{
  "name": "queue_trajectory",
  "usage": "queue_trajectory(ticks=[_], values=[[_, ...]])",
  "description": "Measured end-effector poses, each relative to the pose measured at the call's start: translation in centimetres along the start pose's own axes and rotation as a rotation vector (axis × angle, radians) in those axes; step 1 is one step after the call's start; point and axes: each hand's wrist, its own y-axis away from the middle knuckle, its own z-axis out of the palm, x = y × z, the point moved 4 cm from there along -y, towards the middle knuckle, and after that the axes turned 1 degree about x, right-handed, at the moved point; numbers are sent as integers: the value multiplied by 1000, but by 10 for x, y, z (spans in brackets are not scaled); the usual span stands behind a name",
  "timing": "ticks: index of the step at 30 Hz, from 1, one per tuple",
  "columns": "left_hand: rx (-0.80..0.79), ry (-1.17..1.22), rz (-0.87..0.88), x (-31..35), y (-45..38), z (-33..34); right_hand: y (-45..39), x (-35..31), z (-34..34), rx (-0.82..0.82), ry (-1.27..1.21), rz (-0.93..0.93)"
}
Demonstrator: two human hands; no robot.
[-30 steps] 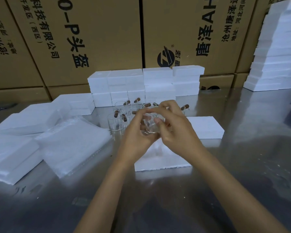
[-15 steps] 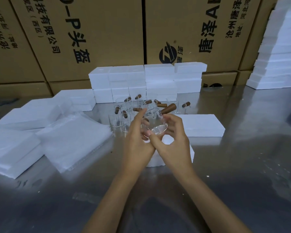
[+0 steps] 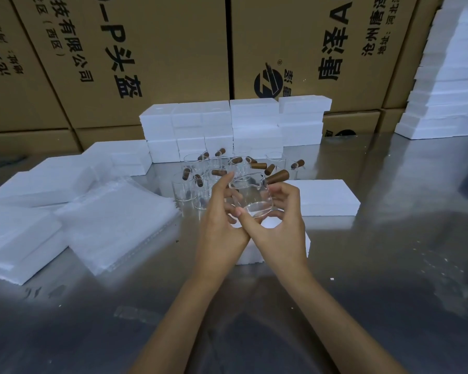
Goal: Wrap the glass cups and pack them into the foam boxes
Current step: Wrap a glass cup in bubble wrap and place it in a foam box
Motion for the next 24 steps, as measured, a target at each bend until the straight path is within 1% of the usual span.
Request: queue_trajectory(ticks=[3,4,6,8,9,11,13,14,16,19,20,22,24], values=[[15,-9,-3,0,-2,-1,-2,2,-1,0,-52,45],[18,-12,-2,0,-3,-2,-3,3,-1,-6,-106,85],[13,2,0,1,-4,-2,-6,6,-1,-35,-286,234],[-1,11,-1,1,-5,-3,-7,10,2,-113,-448,379],[-14,2,6,2,-5,-4,-7,10,3,-161,-501,419],[-43,-9,24,3,-6,-5,-7,9,6,-228,-589,462],[-48,-3,28,3,-8,-8,-6,8,8,-259,-646,484],[-40,-11,32,3,-8,-9,-6,8,8,-262,-634,484],[-15,-51,45,3,-9,-12,-4,6,7,-248,-496,412],[31,-164,56,2,-6,-13,0,-3,4,-122,-156,167],[54,-207,72,3,-5,-13,2,-4,4,-87,-111,114],[99,-268,122,6,-2,-12,1,-3,5,-72,-145,108],[136,-294,148,9,-2,-12,-2,1,3,-87,-278,215]])
